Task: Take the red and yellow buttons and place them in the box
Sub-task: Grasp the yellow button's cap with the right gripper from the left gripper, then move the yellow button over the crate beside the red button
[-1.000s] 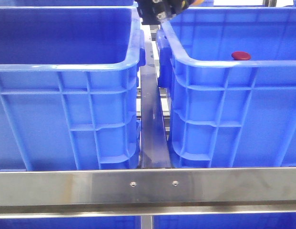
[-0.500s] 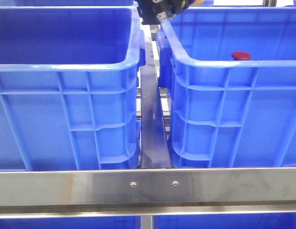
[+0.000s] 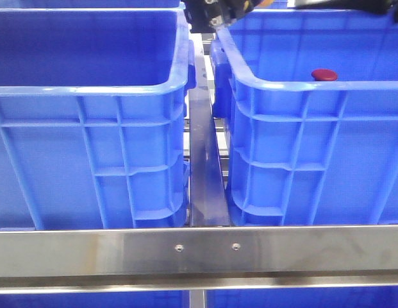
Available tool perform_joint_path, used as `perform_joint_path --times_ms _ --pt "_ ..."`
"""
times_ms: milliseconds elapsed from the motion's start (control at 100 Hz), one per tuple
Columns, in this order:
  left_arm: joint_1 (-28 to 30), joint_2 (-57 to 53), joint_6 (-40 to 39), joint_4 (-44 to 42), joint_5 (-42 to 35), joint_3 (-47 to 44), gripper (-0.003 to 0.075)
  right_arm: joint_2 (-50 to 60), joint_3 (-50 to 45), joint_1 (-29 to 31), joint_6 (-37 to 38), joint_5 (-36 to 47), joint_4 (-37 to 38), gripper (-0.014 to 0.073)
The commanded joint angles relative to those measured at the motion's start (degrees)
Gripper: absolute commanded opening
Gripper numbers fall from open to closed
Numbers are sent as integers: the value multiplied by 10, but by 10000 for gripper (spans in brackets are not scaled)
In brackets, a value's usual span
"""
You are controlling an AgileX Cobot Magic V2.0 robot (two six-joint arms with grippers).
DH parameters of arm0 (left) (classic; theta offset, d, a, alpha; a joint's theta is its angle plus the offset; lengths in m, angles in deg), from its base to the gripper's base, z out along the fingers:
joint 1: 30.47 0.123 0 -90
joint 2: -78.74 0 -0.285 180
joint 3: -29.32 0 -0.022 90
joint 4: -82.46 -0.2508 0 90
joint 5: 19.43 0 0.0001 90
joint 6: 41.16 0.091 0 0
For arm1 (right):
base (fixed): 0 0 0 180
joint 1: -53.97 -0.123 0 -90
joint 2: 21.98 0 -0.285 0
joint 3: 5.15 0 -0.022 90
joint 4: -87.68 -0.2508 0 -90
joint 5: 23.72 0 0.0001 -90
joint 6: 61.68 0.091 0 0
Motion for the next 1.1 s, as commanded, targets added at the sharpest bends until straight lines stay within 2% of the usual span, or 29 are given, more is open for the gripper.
perform_joint_path --times_ms 0,270,340,490,540,790,840,910,1030,1090 --pt "-4 -29 1 13 -30 19 29 -9 20 -9 -16 -29 -68 645" --pt "-4 -29 1 13 -30 19 29 -50 20 -29 -32 -37 -97 630" --pt "-4 -29 1 13 -30 19 29 -50 20 -29 -36 -39 -101 567" --pt "-4 -29 1 13 -30 19 29 -50 20 -29 -41 -46 -105 318" --pt "-4 -29 1 13 -30 19 32 -50 20 -29 -41 -47 -105 262" --pt "-4 -29 1 13 -25 19 47 -50 20 -29 -41 -50 -107 245" --pt "-4 -29 1 13 -25 19 89 -50 20 -29 -41 -50 -107 245" --pt "-4 -29 1 13 -24 19 203 -50 20 -29 -41 -50 -107 245" --pt "-4 -29 1 12 -24 19 517 -50 20 -29 -41 -50 -107 245" --pt "-4 -29 1 5 -22 19 624 -50 20 -29 -41 -49 -107 245"
